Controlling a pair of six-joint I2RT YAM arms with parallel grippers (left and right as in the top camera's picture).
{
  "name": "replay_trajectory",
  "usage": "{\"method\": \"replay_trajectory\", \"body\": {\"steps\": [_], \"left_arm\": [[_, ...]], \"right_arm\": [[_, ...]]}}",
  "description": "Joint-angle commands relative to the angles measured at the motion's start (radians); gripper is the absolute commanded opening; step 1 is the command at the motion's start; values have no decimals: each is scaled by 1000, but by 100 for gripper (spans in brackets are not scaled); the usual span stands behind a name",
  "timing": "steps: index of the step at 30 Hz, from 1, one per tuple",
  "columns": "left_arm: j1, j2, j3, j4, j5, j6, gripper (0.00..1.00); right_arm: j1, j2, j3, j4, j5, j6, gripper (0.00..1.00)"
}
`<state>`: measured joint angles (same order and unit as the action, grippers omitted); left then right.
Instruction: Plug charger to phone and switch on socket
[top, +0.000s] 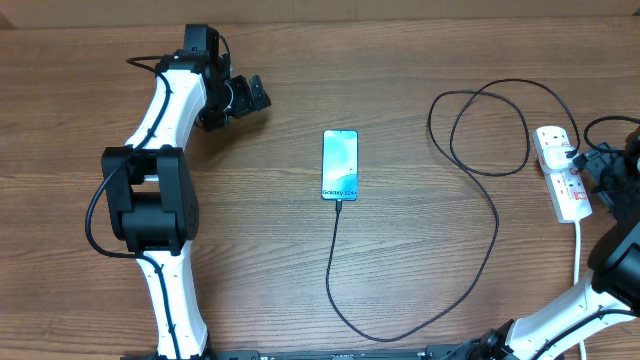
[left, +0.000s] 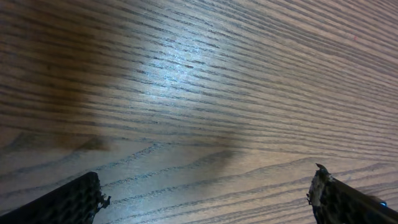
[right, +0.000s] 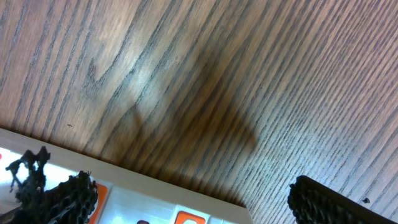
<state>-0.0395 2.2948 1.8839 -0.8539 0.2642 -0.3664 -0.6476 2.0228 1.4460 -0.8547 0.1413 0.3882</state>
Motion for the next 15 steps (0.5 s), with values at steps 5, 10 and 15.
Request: {"method": "replay_trajectory", "body": {"steps": [5, 10, 15], "left_arm": [[-6, -25, 3, -2, -10, 4, 100], [-6, -25, 3, -2, -10, 4, 100], [-6, -25, 3, -2, -10, 4, 100]], "right_arm": [[-4, 0, -9, 23, 15, -2, 100], [-4, 0, -9, 39, 15, -3, 100], [-4, 0, -9, 22, 15, -2, 100]]}}
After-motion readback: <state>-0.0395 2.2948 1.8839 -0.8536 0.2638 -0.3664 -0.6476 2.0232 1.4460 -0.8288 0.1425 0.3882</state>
